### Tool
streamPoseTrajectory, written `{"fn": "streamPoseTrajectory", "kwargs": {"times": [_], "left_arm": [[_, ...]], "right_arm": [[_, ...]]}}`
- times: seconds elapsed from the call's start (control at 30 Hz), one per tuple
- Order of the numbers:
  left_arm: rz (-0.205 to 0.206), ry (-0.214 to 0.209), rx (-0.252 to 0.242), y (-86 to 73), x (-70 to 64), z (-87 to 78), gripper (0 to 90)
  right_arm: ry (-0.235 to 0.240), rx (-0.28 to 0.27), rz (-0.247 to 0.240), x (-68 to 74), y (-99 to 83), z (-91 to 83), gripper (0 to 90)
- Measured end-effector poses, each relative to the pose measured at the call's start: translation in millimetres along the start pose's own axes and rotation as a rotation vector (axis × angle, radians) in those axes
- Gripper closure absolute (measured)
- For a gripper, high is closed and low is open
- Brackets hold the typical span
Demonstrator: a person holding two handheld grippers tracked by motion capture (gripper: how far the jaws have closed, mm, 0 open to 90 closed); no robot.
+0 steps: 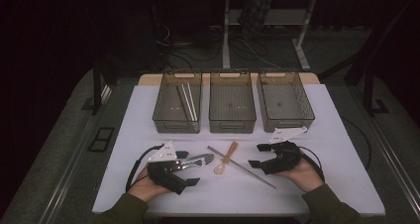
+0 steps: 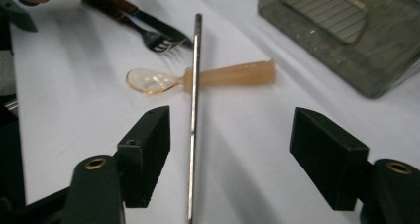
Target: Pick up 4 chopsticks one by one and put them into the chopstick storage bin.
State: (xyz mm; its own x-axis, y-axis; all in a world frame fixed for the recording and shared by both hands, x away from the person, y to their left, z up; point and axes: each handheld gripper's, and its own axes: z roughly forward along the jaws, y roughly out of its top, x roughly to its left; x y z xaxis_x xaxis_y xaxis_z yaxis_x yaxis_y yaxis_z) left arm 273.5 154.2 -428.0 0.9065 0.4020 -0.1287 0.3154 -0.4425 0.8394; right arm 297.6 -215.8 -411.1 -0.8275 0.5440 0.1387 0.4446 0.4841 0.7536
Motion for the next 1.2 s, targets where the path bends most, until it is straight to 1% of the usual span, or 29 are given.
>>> {"fn": "streamPoseTrajectory", "kwargs": {"times": [0.13, 0.17, 0.23, 0.33, 0.47, 0.5, 0.63, 0.73, 0.83, 1.0, 1.1, 1.2], "left_arm": [[-0.005, 0.003, 0.000, -0.5, 0.0, -0.1, 2.3], [-0.009, 0.003, -0.003, -0.4, -0.4, 0.0, 2.3], [-0.003, 0.002, -0.001, -0.2, -0.8, 0.2, 2.4], [0.005, -0.001, 0.004, -0.1, -1.7, 0.5, 2.4], [0.005, -0.005, 0.000, 0.5, -1.0, 0.7, 2.4], [0.006, -0.006, 0.002, 0.4, -1.1, 0.8, 2.4], [0.005, -0.007, 0.001, 0.2, -1.4, 0.6, 2.4], [0.003, -0.007, -0.003, 0.5, -0.6, 0.2, 2.5], [0.003, -0.006, 0.000, -0.1, -0.6, 0.5, 2.5], [0.002, -0.005, 0.002, -0.1, -1.5, -0.2, 2.6], [0.002, -0.004, 0.003, -0.2, -1.6, -0.4, 2.6], [0.001, -0.004, 0.002, -0.3, -1.3, -0.4, 2.7]], "right_arm": [[0.016, 0.016, 0.004, 5.6, -7.5, 0.4, 36.2], [0.021, 0.024, 0.010, 7.1, -9.6, 0.9, 38.9], [0.028, 0.038, 0.015, 9.9, -12.6, 2.6, 44.7], [0.034, 0.060, 0.003, 14.2, -11.9, 6.4, 52.5], [0.033, 0.100, -0.003, 18.4, -12.1, 15.3, 58.0], [0.036, 0.105, -0.005, 18.8, -12.6, 18.0, 58.8], [0.023, 0.146, -0.027, 20.8, -12.3, 26.9, 62.6], [0.020, 0.167, -0.036, 22.0, -12.2, 31.0, 67.4], [0.009, 0.189, -0.050, 23.3, -12.4, 34.1, 69.6], [-0.012, 0.208, -0.073, 25.5, -12.1, 36.3, 71.6], [-0.019, 0.209, -0.089, 25.9, -11.9, 37.3, 73.3], [-0.023, 0.212, -0.093, 26.2, -11.7, 37.5, 74.7]]}}
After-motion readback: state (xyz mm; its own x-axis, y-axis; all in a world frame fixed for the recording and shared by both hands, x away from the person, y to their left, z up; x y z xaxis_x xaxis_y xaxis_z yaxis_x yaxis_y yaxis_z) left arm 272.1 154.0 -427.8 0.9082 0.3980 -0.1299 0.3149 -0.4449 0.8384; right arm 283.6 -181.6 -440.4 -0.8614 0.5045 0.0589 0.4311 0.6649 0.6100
